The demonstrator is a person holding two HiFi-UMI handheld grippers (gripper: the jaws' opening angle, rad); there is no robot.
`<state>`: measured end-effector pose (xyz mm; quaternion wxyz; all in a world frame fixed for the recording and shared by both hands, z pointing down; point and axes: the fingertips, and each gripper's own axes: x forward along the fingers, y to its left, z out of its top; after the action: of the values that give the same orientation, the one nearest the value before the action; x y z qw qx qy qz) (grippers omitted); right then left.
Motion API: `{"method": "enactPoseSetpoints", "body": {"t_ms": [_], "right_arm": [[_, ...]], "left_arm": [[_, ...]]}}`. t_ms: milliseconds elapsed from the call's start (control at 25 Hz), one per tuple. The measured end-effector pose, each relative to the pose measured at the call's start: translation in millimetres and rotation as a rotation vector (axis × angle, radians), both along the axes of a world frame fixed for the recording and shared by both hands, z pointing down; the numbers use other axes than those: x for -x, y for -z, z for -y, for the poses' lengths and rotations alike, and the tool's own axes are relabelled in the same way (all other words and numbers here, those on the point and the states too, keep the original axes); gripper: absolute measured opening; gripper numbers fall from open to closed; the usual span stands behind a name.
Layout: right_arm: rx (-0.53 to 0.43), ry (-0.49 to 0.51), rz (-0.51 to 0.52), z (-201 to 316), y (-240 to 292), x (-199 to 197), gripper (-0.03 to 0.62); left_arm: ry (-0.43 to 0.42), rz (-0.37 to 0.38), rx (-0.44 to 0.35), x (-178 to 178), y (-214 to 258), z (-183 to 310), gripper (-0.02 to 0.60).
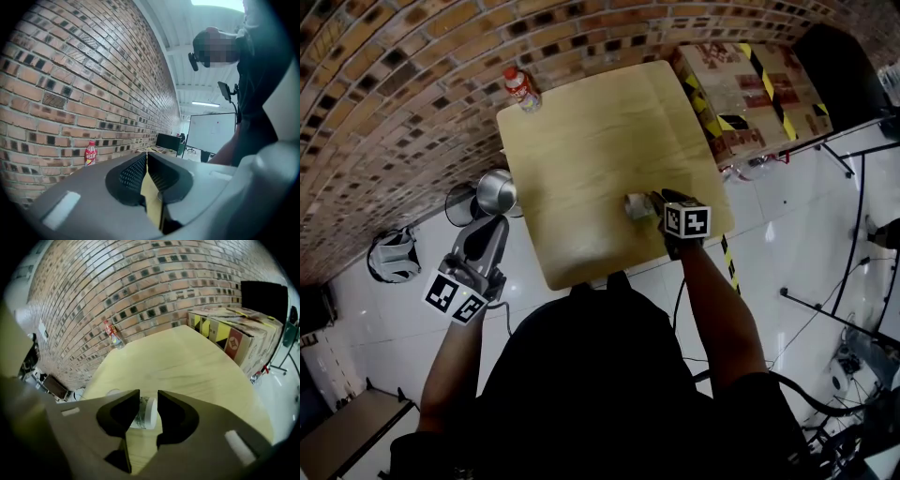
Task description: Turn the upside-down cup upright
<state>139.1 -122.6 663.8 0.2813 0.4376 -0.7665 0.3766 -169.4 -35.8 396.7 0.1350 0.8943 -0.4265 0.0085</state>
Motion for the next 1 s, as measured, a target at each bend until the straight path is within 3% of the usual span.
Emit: {"method": "enactPoseSetpoints", "body": {"t_ms": [200, 400, 720, 840, 920, 1000], "right_arm": [[0.066, -0.045, 0.062, -7, 1, 3, 0.124], [0.196, -0.075, 0.164, -25, -5, 9, 0.137], [0.211, -0.055, 0.191, -20, -4, 23, 0.104], [0.177, -0.017, 0.125, -21, -2, 24, 0.101], [0.122, 0.045, 0.004, -22, 1, 24, 0.097], [0.044, 0.125, -0.146, -24, 3, 24, 0.000]], "left_arm": [[0.010, 0.000, -0.007, 3, 3, 1, 0.009], [0.013, -0.004, -0.011, 3, 3, 3, 0.009], [0.007, -0.005, -0.019, 2, 6, 6, 0.009], [0.009, -0.005, -0.024, 3, 8, 5, 0.009], [0.012, -0.005, -0.025, 5, 8, 5, 0.009], [0.014, -0.006, -0.025, 6, 7, 5, 0.009]]}}
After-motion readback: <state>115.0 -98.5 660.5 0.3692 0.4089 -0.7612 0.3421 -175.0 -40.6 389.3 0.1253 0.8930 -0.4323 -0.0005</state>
